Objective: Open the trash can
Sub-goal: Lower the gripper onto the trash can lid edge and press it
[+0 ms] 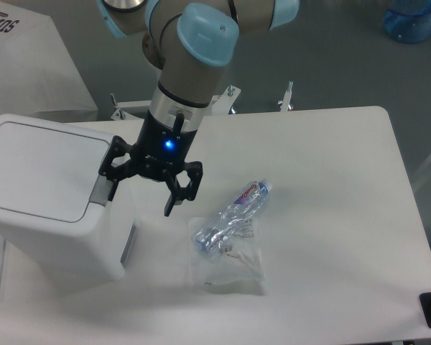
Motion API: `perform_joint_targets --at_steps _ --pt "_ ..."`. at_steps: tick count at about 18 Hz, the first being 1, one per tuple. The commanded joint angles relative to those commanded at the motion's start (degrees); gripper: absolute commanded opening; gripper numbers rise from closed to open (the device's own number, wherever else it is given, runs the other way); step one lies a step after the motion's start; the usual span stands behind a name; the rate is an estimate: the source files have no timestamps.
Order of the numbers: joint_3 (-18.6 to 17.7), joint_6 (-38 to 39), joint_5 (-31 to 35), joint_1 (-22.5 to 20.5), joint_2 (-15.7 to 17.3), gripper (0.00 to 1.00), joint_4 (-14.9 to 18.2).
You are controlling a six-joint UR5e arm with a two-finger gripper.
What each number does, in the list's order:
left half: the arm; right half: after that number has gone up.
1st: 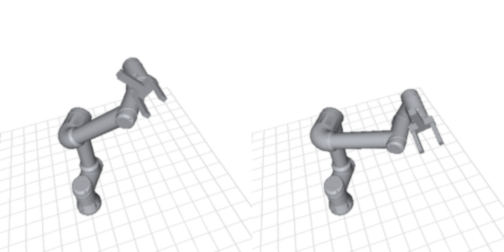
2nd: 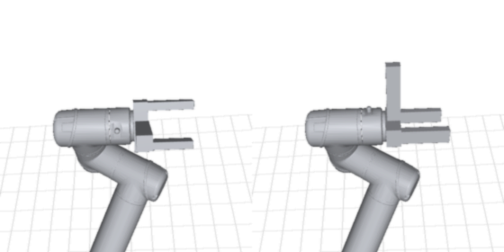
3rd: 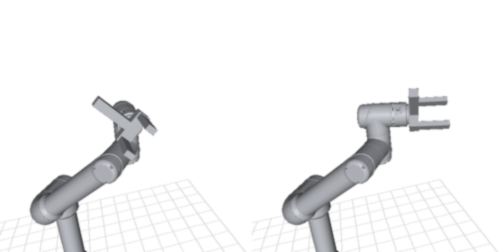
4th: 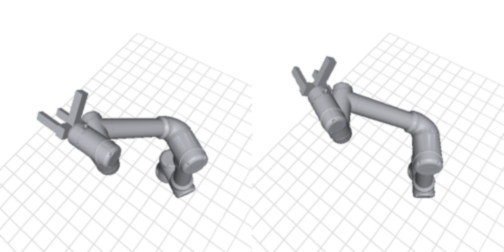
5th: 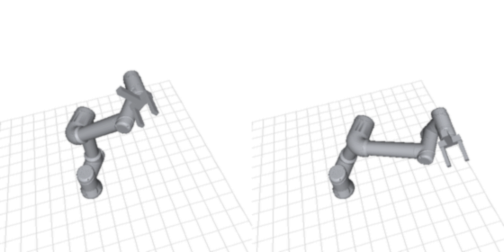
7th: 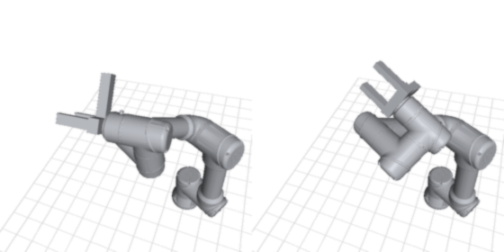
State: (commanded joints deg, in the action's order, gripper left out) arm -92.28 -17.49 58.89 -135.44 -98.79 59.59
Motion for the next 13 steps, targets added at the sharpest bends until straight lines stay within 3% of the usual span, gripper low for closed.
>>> perform_joint_targets --at_steps 6,13 --pt "0.70 0.88 -0.26 -0.70 1.14 1.00 0.26" --pt "-2.11 0.35 -0.26 -0.26 2.99 1.00 0.09"
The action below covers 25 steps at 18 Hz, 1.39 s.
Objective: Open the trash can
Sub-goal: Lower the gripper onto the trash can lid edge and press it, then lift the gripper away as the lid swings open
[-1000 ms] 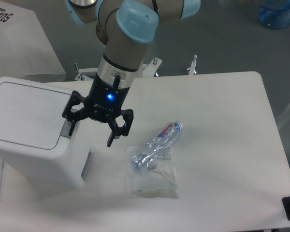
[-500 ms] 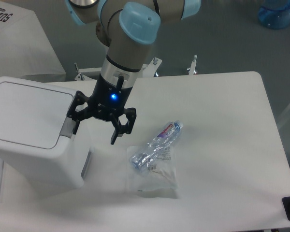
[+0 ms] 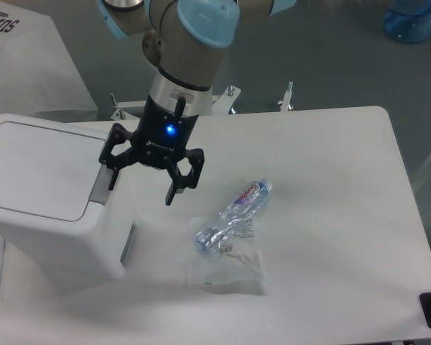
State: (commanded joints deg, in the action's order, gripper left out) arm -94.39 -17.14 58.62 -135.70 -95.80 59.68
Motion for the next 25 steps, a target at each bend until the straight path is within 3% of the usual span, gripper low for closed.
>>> perform_joint_targets --at_steps 25 --pt "-0.26 0.09 0.18 -0.09 -0.70 1.00 -0.88"
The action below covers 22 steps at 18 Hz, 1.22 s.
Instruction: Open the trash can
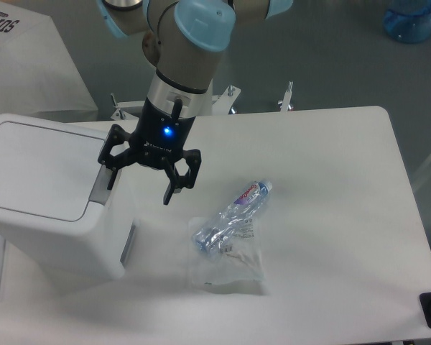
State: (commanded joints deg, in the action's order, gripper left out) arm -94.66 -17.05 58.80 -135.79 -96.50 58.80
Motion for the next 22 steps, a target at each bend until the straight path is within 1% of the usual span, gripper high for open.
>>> perform_joint_targets --at_steps 9,13,15,18,20,22 --pt "-0.18 -0.09 0.00 0.00 -0.44 1.00 -0.09" --pt "0.52 0.00 0.00 -0.61 -0.35 1.00 0.00" --pt "0.70 -0.09 -0.17 -2.89 -0.26 1.00 0.09" --pt "2.45 -0.70 -0.18 -6.84 -0.44 1.00 0.00" --pt "4.73 -2.36 -0.18 -10.09 -2.71 1.00 -0.44" --pt "6.06 -7.09 -0.09 -12.73 -4.47 1.00 -0.62"
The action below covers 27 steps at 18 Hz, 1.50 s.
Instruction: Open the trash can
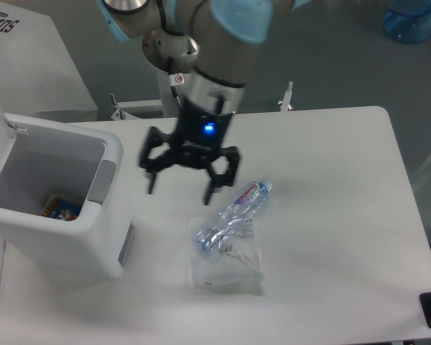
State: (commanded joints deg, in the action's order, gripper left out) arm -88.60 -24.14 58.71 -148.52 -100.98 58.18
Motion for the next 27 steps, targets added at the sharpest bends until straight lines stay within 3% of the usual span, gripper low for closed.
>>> perform_joint_targets --at_steps 4,6,11,15,18,27 --pt "2.90 -12.13 0.17 -3.17 -5.18 1.00 0.09" --pt "6.14 -13.47 1.31 -3.35 -8.69 1.00 -0.09" --pt "10.82 -22.15 12.64 -4.58 -15.73 1.00 0.17" --pt "10.73 -34.97 13.27 -6.96 -16.96 1.00 0.18" --pt "10.99 -44.13 18.00 -6.78 -18.82 1.00 0.18" --pt "10.03 -53.11 25.48 -6.25 -19.70 1.00 0.70"
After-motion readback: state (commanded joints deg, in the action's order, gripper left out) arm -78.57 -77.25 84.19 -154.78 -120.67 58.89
